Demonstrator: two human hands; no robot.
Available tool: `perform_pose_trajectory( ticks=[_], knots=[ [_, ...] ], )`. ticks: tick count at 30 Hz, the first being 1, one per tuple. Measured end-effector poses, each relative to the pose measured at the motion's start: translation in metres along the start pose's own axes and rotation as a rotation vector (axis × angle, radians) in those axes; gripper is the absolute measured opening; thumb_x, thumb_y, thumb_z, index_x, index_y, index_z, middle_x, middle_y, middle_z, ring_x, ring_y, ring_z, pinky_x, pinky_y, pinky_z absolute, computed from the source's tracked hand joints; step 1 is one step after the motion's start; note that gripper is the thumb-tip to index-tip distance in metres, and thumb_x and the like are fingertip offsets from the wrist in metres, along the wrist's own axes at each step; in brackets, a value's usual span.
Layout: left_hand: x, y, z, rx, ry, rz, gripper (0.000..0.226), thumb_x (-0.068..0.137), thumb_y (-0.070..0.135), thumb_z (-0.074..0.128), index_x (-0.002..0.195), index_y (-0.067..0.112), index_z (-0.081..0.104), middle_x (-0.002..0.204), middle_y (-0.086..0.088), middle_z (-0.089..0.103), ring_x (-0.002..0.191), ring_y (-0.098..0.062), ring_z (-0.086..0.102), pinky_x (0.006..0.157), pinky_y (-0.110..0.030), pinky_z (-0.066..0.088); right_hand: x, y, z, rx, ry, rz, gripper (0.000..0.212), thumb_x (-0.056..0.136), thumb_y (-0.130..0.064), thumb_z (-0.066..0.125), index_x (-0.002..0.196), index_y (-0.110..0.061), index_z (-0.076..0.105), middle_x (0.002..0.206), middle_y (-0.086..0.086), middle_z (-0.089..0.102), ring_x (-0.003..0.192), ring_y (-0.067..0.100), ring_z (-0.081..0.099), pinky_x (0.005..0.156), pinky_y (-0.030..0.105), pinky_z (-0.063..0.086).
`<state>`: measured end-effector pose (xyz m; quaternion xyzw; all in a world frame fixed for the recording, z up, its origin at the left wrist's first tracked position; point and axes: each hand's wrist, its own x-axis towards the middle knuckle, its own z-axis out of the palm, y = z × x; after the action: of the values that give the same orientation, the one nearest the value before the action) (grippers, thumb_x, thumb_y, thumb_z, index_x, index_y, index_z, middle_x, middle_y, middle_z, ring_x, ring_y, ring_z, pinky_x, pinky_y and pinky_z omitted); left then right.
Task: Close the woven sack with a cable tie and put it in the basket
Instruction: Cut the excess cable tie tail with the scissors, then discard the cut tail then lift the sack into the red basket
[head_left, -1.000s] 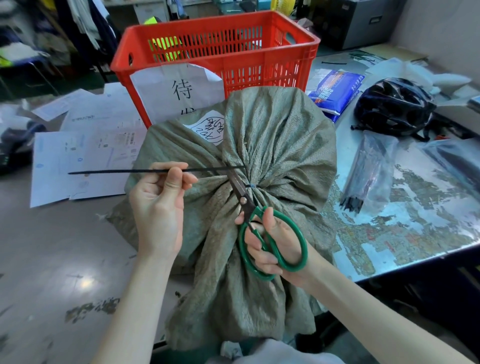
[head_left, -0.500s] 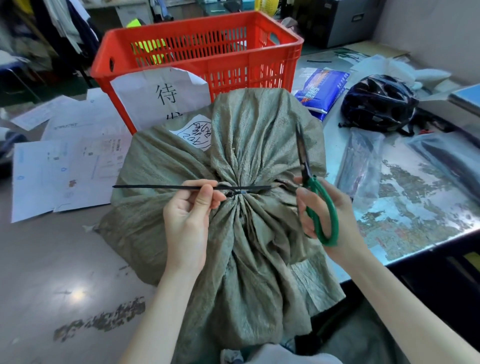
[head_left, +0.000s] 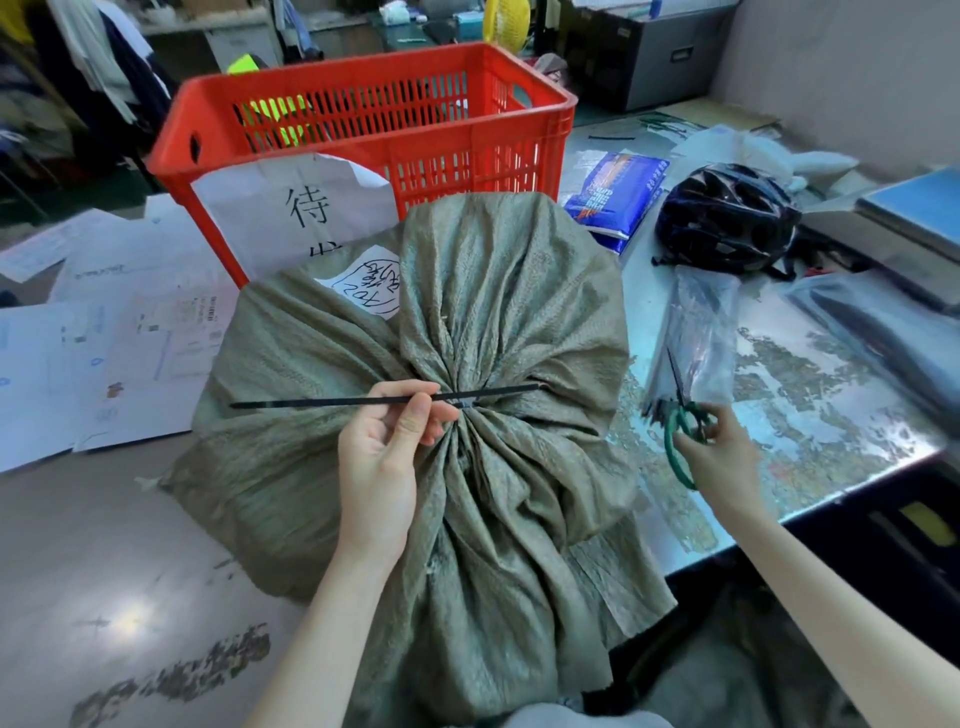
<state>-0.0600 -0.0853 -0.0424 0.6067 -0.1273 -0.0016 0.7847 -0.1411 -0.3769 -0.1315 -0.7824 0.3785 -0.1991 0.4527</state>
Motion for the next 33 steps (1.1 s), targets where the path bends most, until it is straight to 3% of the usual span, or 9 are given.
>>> perform_pose_trajectory(
  ticks=[3, 7, 12, 17, 22, 26, 30, 33],
  knots=[
    [0.000, -0.001, -0.001, 0.005, -0.013, 0.000, 0.012, 0.094, 0.009, 0.050, 0.090, 0.013, 0.061, 0.069, 0.004, 0.071, 0.065, -0.006, 0.054, 0.067, -0.015, 0.044, 0.000, 0.025, 0.002, -0.184, -0.012, -0.008, 0.043, 0.082, -0.002, 0.064, 0.122, -0.001, 0.050, 0.090, 0.017, 0.064, 0.072, 0.032, 0.059, 0.062, 0.040, 0.048],
    [0.000, -0.002, -0.002, 0.009, -0.016, -0.004, 0.014, 0.095, 0.009, 0.049, 0.090, 0.014, 0.061, 0.069, 0.004, 0.070, 0.065, -0.006, 0.053, 0.067, -0.016, 0.044, 0.006, 0.049, 0.006, -0.393, -0.043, -0.089, 0.046, 0.082, -0.005, 0.064, 0.126, 0.001, 0.053, 0.088, 0.018, 0.065, 0.067, 0.026, 0.054, 0.057, 0.033, 0.042],
    [0.000, -0.001, -0.001, 0.005, -0.017, -0.010, 0.013, 0.094, 0.010, 0.049, 0.090, 0.014, 0.060, 0.069, 0.005, 0.069, 0.064, -0.006, 0.051, 0.067, -0.015, 0.044, 0.009, 0.053, 0.013, -0.657, -0.170, -0.133, 0.053, 0.086, -0.001, 0.055, 0.137, -0.007, 0.042, 0.099, 0.021, 0.057, 0.079, 0.026, 0.045, 0.066, 0.034, 0.036],
    [-0.001, -0.001, -0.003, -0.002, -0.017, -0.027, 0.012, 0.094, 0.011, 0.049, 0.090, 0.013, 0.060, 0.069, 0.004, 0.069, 0.064, -0.006, 0.051, 0.067, -0.016, 0.044, 0.007, 0.030, 0.018, -0.834, -0.155, -0.254, 0.034, 0.087, -0.006, 0.049, 0.120, -0.004, 0.058, 0.085, 0.017, 0.064, 0.082, 0.030, 0.054, 0.062, 0.035, 0.039],
    [-0.003, 0.002, -0.003, 0.005, -0.020, -0.047, 0.011, 0.092, 0.014, 0.050, 0.091, 0.013, 0.061, 0.069, 0.005, 0.069, 0.065, -0.006, 0.053, 0.068, -0.016, 0.045, -0.016, -0.024, 0.016, -0.443, 0.029, -0.532, 0.012, 0.088, -0.003, 0.055, 0.092, -0.002, 0.066, 0.088, 0.015, 0.067, 0.083, 0.032, 0.055, 0.069, 0.034, 0.040],
    [-0.006, 0.005, -0.003, 0.005, -0.027, -0.059, 0.014, 0.094, 0.013, 0.047, 0.091, 0.014, 0.061, 0.069, 0.005, 0.068, 0.067, -0.007, 0.053, 0.070, -0.016, 0.045, -0.045, -0.080, 0.011, -0.100, 0.078, -0.724, 0.013, 0.086, 0.000, 0.052, 0.087, -0.001, 0.065, 0.076, 0.002, 0.058, 0.071, 0.017, 0.051, 0.066, 0.015, 0.036],
    [-0.010, 0.008, -0.003, 0.013, -0.045, -0.048, 0.015, 0.094, 0.016, 0.047, 0.090, 0.017, 0.062, 0.069, 0.004, 0.067, 0.068, -0.007, 0.055, 0.070, -0.017, 0.046, -0.077, -0.118, 0.012, 0.074, -0.119, -0.833, 0.017, 0.090, -0.014, 0.051, 0.090, -0.002, 0.064, 0.075, 0.002, 0.059, 0.067, 0.014, 0.050, 0.063, 0.017, 0.040],
    [-0.014, 0.011, -0.005, 0.050, -0.083, -0.022, 0.018, 0.096, 0.014, 0.045, 0.091, 0.016, 0.062, 0.071, 0.003, 0.068, 0.068, -0.008, 0.056, 0.069, -0.017, 0.047, -0.091, -0.135, 0.016, 0.057, -0.359, -0.799, 0.027, 0.093, -0.031, 0.048, 0.091, -0.009, 0.063, 0.076, -0.003, 0.061, 0.067, 0.006, 0.051, 0.062, 0.017, 0.039]
  ],
)
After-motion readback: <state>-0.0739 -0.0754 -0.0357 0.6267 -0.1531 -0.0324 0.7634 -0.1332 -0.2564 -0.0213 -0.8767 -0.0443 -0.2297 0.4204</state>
